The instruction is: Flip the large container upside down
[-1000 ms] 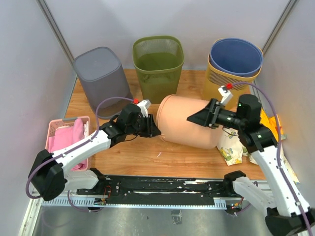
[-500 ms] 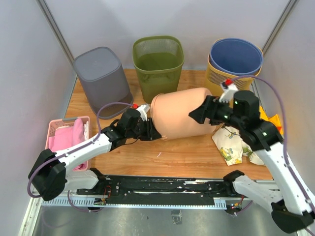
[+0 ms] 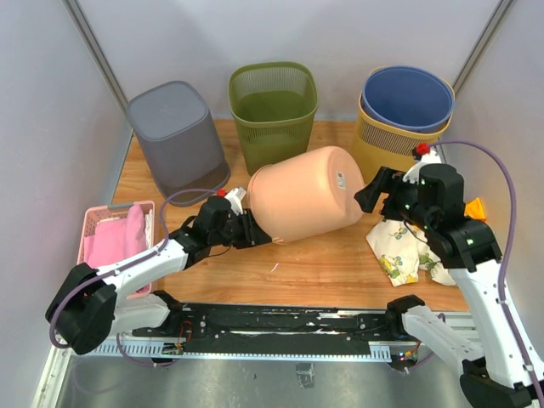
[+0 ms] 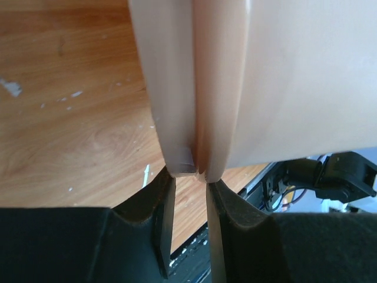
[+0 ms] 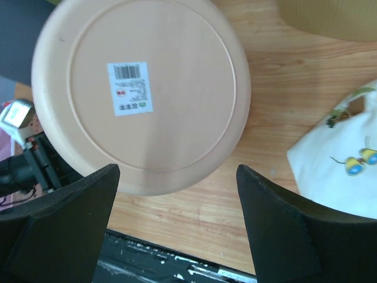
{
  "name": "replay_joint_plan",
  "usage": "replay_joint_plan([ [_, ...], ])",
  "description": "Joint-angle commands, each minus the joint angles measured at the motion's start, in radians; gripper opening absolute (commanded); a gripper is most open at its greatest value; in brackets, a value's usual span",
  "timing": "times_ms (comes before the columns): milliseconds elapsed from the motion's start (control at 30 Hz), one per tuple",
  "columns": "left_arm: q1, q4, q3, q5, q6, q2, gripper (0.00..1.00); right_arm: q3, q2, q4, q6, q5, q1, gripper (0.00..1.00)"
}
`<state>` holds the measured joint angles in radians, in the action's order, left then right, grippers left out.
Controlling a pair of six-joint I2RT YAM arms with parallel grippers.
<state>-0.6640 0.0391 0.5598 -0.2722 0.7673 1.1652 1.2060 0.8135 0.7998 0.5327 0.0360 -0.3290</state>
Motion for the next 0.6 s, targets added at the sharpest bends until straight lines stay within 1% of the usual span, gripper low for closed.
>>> replay_joint_plan([
  [0,0.053,0.067,-0.075,-0.054,0.063,-0.012,0.26,-0.041,0.043,-0.121,0.011,0.194,0.011,0.82],
  [33,0.057,0.069,-0.082,-0.060,0.064,-0.010,0.26,-0.055,0.054,-0.164,0.019,0.277,0.011,0.82],
  [100,0.060,0.074,-0.093,-0.063,0.062,-0.001,0.26,-0.082,0.082,-0.263,0.051,0.397,0.010,0.82],
  [167,0.062,0.077,-0.104,-0.058,0.063,0.003,0.26,-0.097,0.114,-0.303,0.069,0.460,0.006,0.82],
  [333,0.068,0.080,-0.140,-0.040,0.075,-0.002,0.30,-0.091,0.140,-0.300,0.060,0.444,-0.004,0.82],
  [567,0.084,0.078,-0.174,-0.031,0.092,-0.019,0.34,-0.024,0.149,-0.260,-0.007,0.416,-0.004,0.82],
])
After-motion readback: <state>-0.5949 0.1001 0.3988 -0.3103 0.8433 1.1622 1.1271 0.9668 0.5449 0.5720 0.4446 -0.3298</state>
